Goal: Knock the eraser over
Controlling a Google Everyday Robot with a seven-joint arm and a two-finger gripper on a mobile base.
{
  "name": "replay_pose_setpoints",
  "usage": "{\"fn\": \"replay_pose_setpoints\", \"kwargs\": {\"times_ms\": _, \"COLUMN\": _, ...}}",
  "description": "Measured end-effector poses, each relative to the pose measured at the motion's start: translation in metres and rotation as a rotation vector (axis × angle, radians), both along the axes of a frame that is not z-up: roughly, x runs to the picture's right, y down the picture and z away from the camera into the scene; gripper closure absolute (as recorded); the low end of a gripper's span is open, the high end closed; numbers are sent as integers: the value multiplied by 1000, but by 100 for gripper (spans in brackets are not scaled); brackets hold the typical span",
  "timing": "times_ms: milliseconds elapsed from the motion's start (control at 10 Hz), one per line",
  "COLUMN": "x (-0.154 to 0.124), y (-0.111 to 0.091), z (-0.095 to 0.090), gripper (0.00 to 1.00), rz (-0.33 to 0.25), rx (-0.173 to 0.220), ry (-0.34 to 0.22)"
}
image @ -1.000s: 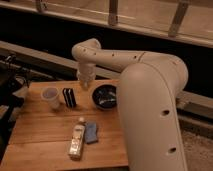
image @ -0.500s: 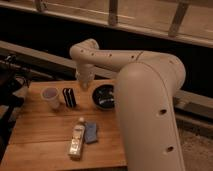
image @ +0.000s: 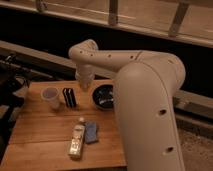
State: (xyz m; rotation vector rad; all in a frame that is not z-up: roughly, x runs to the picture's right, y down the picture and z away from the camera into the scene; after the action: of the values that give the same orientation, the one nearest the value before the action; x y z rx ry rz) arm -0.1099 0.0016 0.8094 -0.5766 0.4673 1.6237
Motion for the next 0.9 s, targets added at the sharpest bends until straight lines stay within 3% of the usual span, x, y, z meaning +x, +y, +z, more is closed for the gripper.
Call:
{"fn": "replay_pose_setpoints", "kwargs": {"times_ms": 600, "x": -26, "y": -17, "z": 24, "gripper": 100, "rz": -9, "rx": 101, "ry": -34}}
{"fn": "replay_pose_setpoints", "kwargs": {"times_ms": 700, "x": -28, "y": -21, "z": 26, "gripper": 100, "rz": 4, "rx": 138, "ry": -47}}
{"fn": "replay_pose_setpoints", "kwargs": {"times_ms": 900, "x": -23, "y": -28, "z": 31, "gripper": 100, "rz": 90, "rx": 248, "ry": -109}}
